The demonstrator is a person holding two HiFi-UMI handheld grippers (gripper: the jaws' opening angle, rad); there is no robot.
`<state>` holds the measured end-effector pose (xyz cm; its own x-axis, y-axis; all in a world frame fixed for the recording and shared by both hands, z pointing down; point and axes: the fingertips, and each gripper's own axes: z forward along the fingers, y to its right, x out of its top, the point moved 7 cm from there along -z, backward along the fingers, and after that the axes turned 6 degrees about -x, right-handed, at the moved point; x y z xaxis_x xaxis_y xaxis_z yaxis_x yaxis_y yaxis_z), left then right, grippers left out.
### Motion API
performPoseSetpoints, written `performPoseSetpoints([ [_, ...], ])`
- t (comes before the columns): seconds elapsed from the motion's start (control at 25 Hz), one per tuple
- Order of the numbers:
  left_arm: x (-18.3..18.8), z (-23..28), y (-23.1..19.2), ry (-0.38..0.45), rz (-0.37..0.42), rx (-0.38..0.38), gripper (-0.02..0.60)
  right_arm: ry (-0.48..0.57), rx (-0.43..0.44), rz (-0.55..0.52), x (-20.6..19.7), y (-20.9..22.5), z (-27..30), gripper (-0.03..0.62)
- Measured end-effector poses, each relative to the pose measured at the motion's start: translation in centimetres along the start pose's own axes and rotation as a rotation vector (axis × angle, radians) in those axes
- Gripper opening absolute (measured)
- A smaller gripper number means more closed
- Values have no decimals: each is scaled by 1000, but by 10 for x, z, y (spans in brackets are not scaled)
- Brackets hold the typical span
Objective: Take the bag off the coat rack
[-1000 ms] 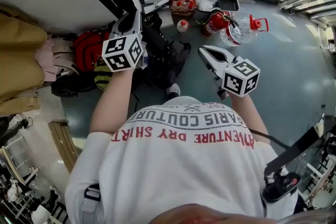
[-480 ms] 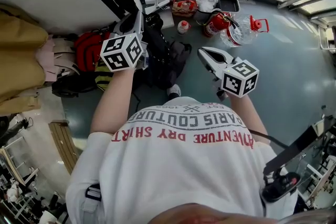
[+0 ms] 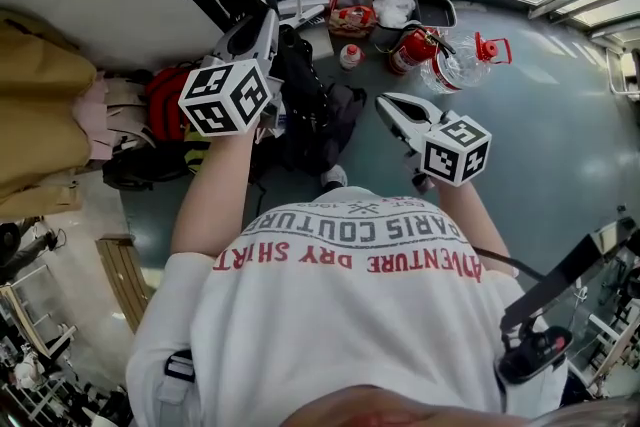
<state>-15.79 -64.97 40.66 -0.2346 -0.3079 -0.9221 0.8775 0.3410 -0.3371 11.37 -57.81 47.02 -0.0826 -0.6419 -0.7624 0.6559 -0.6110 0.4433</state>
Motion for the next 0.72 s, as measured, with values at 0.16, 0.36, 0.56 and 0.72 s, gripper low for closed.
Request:
performPoseSetpoints([
  [0.16,21,0,27,14,63,-89,18,8,2,-3,5,-3,-1,2],
  [0.36,25,-12,62,6,82,-189,18,29,0,-1,5,-6,-9,2],
  [0.56,-4,-30,77,-24,55,-222,18,40,5,-2,-1,-7,-13,2],
  [0.72,-22,-45,78,-58,37,-231,18,48,5,-2,-1,-18,-17,2],
])
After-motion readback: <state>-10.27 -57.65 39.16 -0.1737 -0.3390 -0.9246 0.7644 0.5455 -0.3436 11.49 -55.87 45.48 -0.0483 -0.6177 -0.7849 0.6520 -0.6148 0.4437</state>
